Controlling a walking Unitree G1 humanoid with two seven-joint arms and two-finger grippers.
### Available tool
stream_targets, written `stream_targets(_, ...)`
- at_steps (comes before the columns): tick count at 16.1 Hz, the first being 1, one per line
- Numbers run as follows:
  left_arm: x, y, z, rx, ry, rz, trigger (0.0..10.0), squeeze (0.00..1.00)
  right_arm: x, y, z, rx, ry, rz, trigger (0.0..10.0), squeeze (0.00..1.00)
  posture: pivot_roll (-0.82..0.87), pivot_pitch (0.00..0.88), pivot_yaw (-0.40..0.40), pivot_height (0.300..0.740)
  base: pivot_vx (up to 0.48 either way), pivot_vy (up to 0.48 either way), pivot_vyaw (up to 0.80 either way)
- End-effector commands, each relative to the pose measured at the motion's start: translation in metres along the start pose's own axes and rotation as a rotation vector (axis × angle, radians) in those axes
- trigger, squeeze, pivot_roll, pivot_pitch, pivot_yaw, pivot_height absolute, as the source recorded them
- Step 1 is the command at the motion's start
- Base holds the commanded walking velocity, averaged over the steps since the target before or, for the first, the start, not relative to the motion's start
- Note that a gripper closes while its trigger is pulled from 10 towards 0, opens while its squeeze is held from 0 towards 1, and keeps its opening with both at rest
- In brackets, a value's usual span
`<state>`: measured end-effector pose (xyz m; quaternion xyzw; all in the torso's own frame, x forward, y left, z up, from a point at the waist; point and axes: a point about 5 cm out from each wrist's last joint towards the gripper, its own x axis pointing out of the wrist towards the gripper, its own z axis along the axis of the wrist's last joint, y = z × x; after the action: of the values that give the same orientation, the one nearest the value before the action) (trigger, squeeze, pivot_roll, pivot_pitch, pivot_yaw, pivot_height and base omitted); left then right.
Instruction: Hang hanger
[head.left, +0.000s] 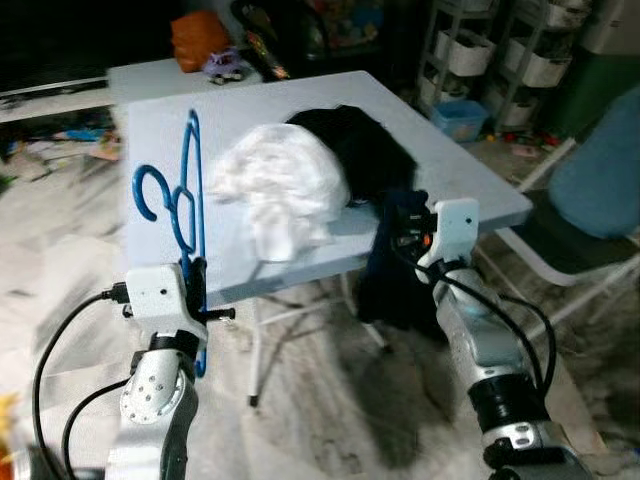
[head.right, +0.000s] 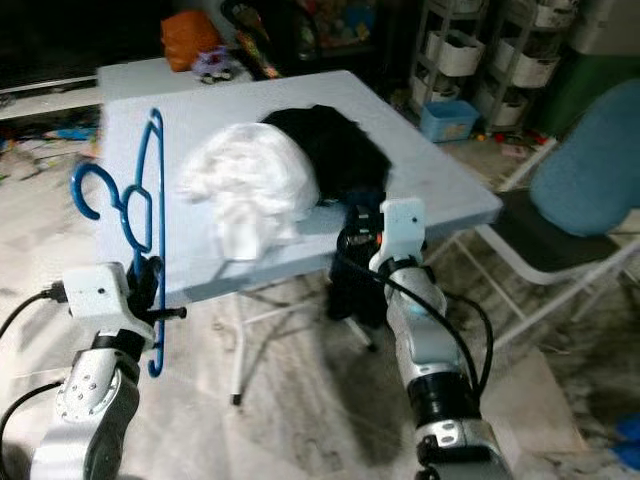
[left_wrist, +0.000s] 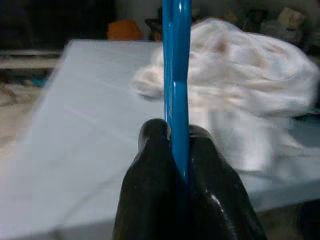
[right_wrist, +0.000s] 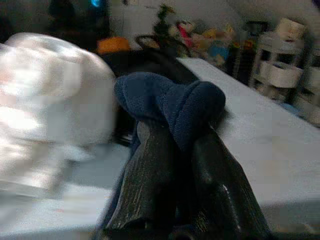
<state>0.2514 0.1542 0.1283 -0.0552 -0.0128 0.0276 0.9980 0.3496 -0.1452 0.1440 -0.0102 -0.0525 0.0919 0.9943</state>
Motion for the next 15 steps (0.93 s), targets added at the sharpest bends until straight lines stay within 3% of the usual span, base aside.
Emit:
stream_targets(1, -0.001, -0.005, 0.007, 0.019, -0.027, -0.013, 10.0, 0.0, 0.006, 0.0, 0.017, -0.009, -0.065, 0.002, 10.0, 0.0, 0.02, 0.0, -0.012, 0.74, 0.307, 0.0, 0.0)
stream_targets(5, -0.003, -0.007, 0.008, 0.041, -0.022, 0.008, 10.0, 0.0, 0.009, 0.002, 0.022, -0.011, -0.09, 0.039, 10.0, 0.0, 0.03, 0.0, -0.017, 0.74, 0.15, 0.0, 0.0)
stream_targets(8, -0.003, -0.008, 0.007, 0.105, -0.026, 0.026, 10.0, 0.0, 0.012, 0.003, 0.03, -0.024, -0.115, 0.063, 10.0, 0.0, 0.03, 0.0, -0.018, 0.74, 0.0, 0.0, 0.55)
stream_targets(15, -0.003, -0.009, 0.005, 0.119, -0.015, 0.025, 10.0, 0.0, 0.016, -0.001, 0.036, -0.009, -0.132, 0.061, 10.0, 0.0, 0.03, 0.0, -0.015, 0.74, 0.0, 0.0, 0.54)
